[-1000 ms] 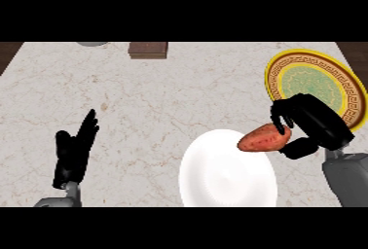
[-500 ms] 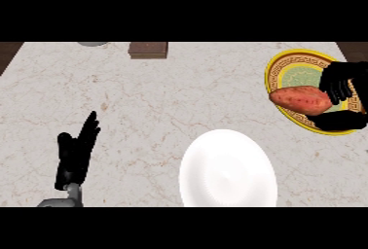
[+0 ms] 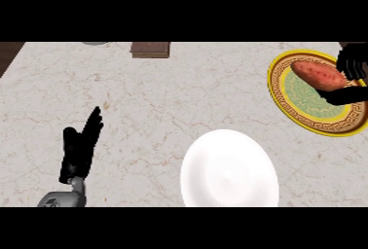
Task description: Pick the sweet potato from the plate and place it in the plate
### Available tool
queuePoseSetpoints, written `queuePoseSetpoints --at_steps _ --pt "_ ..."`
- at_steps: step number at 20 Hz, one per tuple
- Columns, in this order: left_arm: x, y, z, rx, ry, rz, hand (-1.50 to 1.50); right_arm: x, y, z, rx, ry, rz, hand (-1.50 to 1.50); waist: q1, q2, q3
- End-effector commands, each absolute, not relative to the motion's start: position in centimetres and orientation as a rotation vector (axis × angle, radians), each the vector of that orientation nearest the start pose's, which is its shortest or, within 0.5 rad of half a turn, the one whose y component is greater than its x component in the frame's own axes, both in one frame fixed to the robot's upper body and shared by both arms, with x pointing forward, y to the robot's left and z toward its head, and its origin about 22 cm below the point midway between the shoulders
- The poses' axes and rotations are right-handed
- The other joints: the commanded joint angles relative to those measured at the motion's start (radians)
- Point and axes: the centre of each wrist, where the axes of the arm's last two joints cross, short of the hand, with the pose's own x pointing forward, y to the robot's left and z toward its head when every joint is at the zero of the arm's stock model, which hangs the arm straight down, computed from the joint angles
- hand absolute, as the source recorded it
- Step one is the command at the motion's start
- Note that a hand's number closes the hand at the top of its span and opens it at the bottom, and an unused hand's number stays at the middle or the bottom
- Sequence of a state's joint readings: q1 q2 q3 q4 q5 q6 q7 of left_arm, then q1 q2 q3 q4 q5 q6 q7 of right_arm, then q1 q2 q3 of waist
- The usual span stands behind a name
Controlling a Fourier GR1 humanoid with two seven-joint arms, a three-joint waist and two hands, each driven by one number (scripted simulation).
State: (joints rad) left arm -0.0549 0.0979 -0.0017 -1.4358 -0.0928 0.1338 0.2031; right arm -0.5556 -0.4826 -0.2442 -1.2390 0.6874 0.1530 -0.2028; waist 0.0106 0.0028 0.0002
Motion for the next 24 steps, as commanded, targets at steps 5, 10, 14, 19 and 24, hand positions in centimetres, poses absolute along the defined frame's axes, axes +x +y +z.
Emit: queuePoseSetpoints --at_steps 5,10,14,19,24 --pt "25.4 24.8 0.2 0.222 -1.303 -0.057 0.00 38.9 -38.4 12.4 -0.935 -1.599 0.890 1.50 0.007 0.001 0.000" --pt "25.6 24.9 -1.4 0.220 -1.310 -0.043 0.00 39.3 -40.2 10.6 -0.823 -1.426 0.973 1.50 0.014 0.007 0.001" --pt "26.3 24.0 -0.8 0.231 -1.298 -0.063 0.00 39.6 -40.3 8.9 -0.668 -1.314 1.054 1.50 0.018 0.010 0.001" --pt "25.4 23.7 -0.8 0.204 -1.302 -0.061 0.00 39.2 -42.3 8.5 -0.654 -1.208 1.139 -1.50 0.034 0.012 0.002" --pt "26.0 22.7 -0.5 0.223 -1.304 -0.063 0.00 40.2 -42.1 10.5 -0.485 -1.456 1.059 -1.50 0.033 0.014 0.003"
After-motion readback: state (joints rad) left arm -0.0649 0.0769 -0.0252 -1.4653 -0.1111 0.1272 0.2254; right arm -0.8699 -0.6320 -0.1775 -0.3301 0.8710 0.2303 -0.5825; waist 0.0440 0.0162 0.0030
